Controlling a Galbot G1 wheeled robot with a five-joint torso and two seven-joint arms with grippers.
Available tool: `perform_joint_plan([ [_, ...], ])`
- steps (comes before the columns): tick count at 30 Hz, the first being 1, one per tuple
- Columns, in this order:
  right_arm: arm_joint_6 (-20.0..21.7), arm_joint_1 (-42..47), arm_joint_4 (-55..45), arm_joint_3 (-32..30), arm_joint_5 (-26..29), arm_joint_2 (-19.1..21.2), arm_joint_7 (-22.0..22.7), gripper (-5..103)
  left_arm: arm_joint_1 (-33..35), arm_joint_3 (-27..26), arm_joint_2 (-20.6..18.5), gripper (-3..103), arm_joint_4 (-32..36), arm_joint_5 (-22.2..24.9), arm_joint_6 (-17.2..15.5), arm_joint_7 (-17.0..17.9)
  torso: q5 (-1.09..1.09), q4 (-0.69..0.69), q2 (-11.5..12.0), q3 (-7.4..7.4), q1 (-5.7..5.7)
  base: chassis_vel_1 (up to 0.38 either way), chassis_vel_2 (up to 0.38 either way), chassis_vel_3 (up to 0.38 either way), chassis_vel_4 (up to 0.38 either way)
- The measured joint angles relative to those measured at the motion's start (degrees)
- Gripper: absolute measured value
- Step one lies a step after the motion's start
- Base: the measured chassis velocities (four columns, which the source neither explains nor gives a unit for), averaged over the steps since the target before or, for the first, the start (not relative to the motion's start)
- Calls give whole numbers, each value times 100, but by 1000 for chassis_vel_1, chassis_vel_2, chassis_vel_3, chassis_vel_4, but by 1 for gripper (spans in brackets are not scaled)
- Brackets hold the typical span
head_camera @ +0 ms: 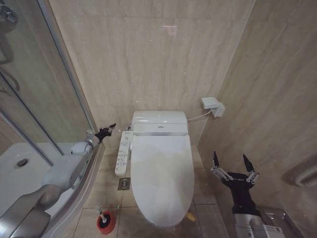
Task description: Open the toilet lid, clean the toilet bowl with a toilet brush, close the toilet lid, and flush.
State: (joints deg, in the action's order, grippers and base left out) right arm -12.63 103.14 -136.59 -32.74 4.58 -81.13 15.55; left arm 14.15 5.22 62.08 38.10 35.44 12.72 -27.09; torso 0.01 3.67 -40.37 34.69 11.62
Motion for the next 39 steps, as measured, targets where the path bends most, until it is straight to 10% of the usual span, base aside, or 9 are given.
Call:
perform_joint_plan([
  [22,0,0,0,0,0,0,0,100,-9,26,70,0,12,6,20,-95,0,1,1,1,2,-33,30,34,-33],
  [39,0,0,0,0,0,0,0,100,-15,139,30,0,-151,24,137,-987,0,-1,1,0,0,-3,2,4,-4],
])
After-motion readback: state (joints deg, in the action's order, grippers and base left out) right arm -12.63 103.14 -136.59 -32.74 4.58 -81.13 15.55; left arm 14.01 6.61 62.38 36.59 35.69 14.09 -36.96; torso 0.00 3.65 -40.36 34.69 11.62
